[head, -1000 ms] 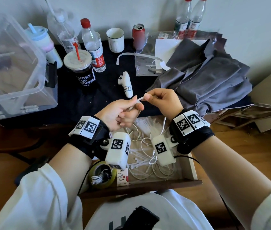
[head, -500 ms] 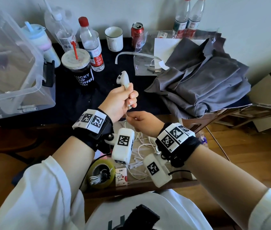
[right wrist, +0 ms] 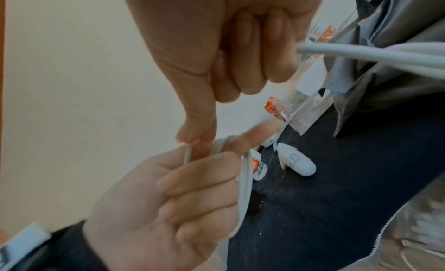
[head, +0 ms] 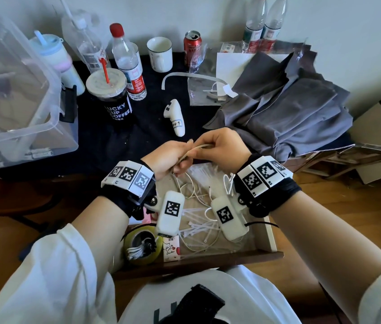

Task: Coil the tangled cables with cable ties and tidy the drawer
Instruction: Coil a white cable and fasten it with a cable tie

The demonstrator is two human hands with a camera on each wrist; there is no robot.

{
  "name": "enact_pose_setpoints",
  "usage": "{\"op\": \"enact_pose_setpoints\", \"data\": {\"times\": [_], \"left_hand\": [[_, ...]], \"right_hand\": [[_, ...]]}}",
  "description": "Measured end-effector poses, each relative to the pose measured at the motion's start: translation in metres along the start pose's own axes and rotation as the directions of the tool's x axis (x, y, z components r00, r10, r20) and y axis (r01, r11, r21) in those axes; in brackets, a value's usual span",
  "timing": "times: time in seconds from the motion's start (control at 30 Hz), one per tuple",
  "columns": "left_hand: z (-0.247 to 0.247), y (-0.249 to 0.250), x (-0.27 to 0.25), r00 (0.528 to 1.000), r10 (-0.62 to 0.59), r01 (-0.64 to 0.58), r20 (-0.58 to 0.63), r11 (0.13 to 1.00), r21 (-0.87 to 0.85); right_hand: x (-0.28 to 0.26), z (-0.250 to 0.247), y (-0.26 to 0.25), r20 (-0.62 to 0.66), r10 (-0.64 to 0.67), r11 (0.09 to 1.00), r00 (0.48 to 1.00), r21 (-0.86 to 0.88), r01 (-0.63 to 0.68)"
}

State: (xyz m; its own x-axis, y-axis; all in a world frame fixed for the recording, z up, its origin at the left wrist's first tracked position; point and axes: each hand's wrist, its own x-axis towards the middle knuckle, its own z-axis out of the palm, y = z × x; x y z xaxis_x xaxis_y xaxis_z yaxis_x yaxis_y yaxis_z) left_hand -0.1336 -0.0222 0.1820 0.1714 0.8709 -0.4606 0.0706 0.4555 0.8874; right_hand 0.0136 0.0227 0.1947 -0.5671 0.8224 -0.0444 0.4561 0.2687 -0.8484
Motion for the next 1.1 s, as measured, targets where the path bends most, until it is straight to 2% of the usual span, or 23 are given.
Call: {"op": "enact_pose_setpoints", "data": {"times": [0.1, 0.17, 0.3, 0.4, 0.5, 0.63, 0.73, 0.83, 0.93, 1.03, 1.1], "left_hand": [[0.001, 0.005, -0.003, 0.986, -0.086, 0.102, 0.143, 0.988, -0.115], [-0.001, 0.005, -0.005, 0.974, -0.096, 0.128, 0.205, 0.98, -0.15], [-0.007, 0.005, -0.007, 0.938, 0.07, 0.07, 0.34, 0.92, -0.385], [-0.006, 0.01, -0.008, 0.945, 0.191, -0.003, 0.264, 0.817, -0.577], [0.001, 0.014, -0.006, 0.957, 0.267, -0.139, 0.112, 0.762, -0.632], [0.008, 0.014, 0.004, 0.96, 0.254, -0.273, -0.117, 0.761, -0.589], [0.007, 0.01, 0.012, 0.95, 0.194, -0.299, -0.243, 0.792, -0.533], [0.007, 0.003, 0.016, 0.943, 0.174, -0.278, -0.285, 0.881, -0.382], [0.003, -0.009, 0.017, 0.936, 0.139, -0.206, -0.325, 0.961, -0.183], [0.0, -0.015, 0.016, 0.959, 0.043, -0.08, -0.279, 0.989, -0.122], [0.001, -0.012, 0.015, 0.966, 0.036, -0.037, -0.256, 0.999, 0.0]], "right_hand": [[0.004, -0.004, 0.009, -0.111, 0.024, 0.997, 0.994, 0.078, -0.015], [0.006, -0.006, 0.016, -0.149, 0.06, 0.987, 0.987, 0.159, -0.036], [0.006, -0.003, 0.02, -0.115, 0.027, 0.988, 0.993, 0.156, -0.009], [0.0, 0.005, 0.02, -0.027, 0.071, 0.981, 0.997, 0.185, -0.065], [-0.008, 0.015, 0.015, 0.108, 0.097, 0.98, 0.989, 0.165, -0.114], [-0.016, 0.025, 0.008, 0.246, 0.128, 0.976, 0.961, 0.139, -0.165], [-0.018, 0.032, 0.008, 0.31, 0.121, 0.988, 0.943, 0.052, -0.144], [-0.015, 0.034, 0.011, 0.3, 0.134, 0.991, 0.944, -0.039, -0.129], [-0.013, 0.031, 0.011, 0.276, 0.129, 0.991, 0.952, -0.055, -0.119], [-0.013, 0.026, 0.009, 0.244, 0.127, 0.991, 0.961, 0.017, -0.136], [-0.013, 0.025, 0.008, 0.24, 0.14, 0.983, 0.96, 0.083, -0.165]]}}
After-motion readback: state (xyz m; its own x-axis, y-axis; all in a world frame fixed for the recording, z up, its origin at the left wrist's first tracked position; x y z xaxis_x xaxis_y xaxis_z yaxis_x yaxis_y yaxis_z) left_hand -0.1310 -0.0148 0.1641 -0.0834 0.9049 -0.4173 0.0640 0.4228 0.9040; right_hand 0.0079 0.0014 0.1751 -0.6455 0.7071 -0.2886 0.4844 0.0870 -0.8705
